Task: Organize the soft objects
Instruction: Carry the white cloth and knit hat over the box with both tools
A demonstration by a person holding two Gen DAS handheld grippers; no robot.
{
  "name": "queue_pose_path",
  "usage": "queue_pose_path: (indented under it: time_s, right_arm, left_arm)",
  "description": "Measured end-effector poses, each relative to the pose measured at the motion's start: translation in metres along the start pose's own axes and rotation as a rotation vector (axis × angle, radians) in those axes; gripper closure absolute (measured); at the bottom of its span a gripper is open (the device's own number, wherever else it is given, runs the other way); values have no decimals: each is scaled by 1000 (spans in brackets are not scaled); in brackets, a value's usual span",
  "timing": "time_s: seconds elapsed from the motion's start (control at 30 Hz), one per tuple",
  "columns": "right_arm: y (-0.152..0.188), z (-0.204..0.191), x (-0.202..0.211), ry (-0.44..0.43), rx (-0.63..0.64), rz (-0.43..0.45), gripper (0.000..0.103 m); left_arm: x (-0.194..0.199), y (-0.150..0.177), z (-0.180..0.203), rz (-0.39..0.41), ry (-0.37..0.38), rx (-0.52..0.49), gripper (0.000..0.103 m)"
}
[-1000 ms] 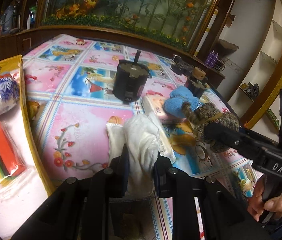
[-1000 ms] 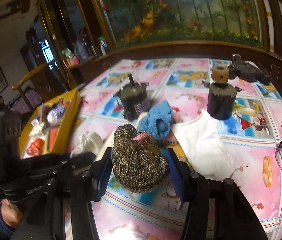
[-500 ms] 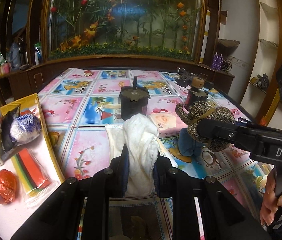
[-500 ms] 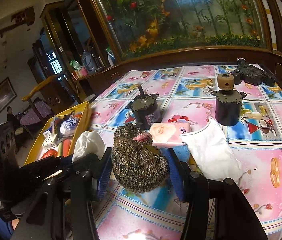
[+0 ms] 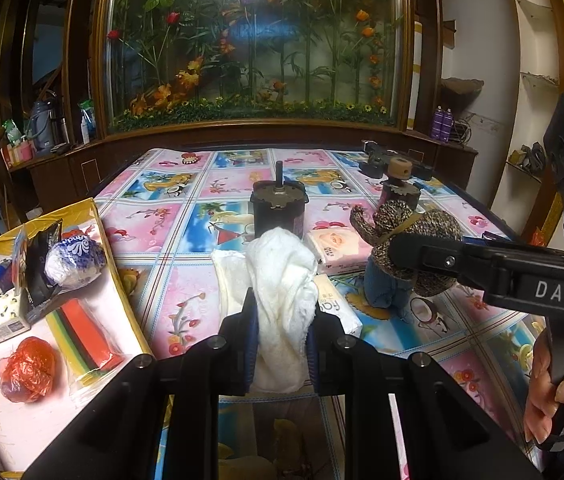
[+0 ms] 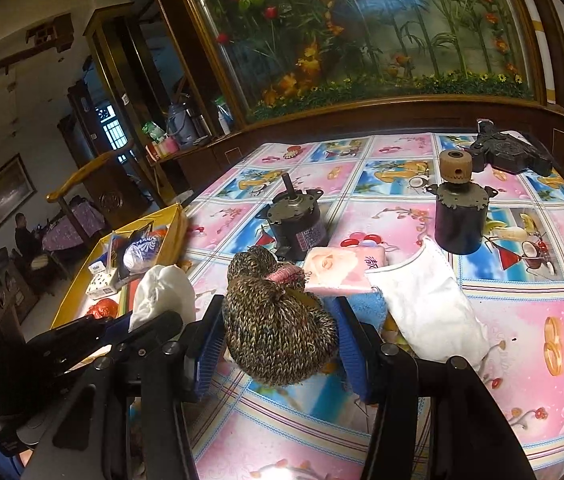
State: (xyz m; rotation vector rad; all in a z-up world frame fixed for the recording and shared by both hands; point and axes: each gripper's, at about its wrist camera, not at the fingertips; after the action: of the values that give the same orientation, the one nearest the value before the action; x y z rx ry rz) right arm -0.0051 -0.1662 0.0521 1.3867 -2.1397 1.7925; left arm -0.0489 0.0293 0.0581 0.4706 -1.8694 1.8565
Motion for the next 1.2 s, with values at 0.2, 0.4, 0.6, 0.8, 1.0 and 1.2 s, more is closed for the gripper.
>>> queue_pose_path:
  time_s: [0.2, 0.4, 0.6, 0.8, 1.0, 1.2]
  right_arm:
    - [1, 1, 0, 4, -7, 1, 46]
    - [0, 2, 1, -1, -8, 7, 46]
    - [0, 1, 2, -10, -5, 11, 46]
    - [0, 1, 2, -23, -6, 11, 46]
    - [1, -2, -1, -35, 1, 10, 46]
    - [5, -14, -10, -49, 19, -10, 46]
  left_arm:
    - [1, 1, -2, -21, 27, 18, 84]
    - [-2, 0, -18, -49, 104, 104, 84]
    - [1, -3, -22, -37, 78, 113, 84]
    - [6, -5, -20, -25, 35, 90, 84]
    - [16, -7, -25, -2, 6, 85, 84]
    - [33, -10, -37, 29, -10, 104, 84]
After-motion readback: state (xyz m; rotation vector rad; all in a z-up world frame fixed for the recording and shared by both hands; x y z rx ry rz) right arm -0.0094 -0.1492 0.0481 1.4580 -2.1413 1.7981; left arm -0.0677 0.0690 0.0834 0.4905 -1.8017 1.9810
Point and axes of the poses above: each gripper's, at about its wrist camera, not at the fingertips, and x roughly against the way its jaws point, z to its right, y to its underside, and after that the axes turned 1 degree about -y, right-handed
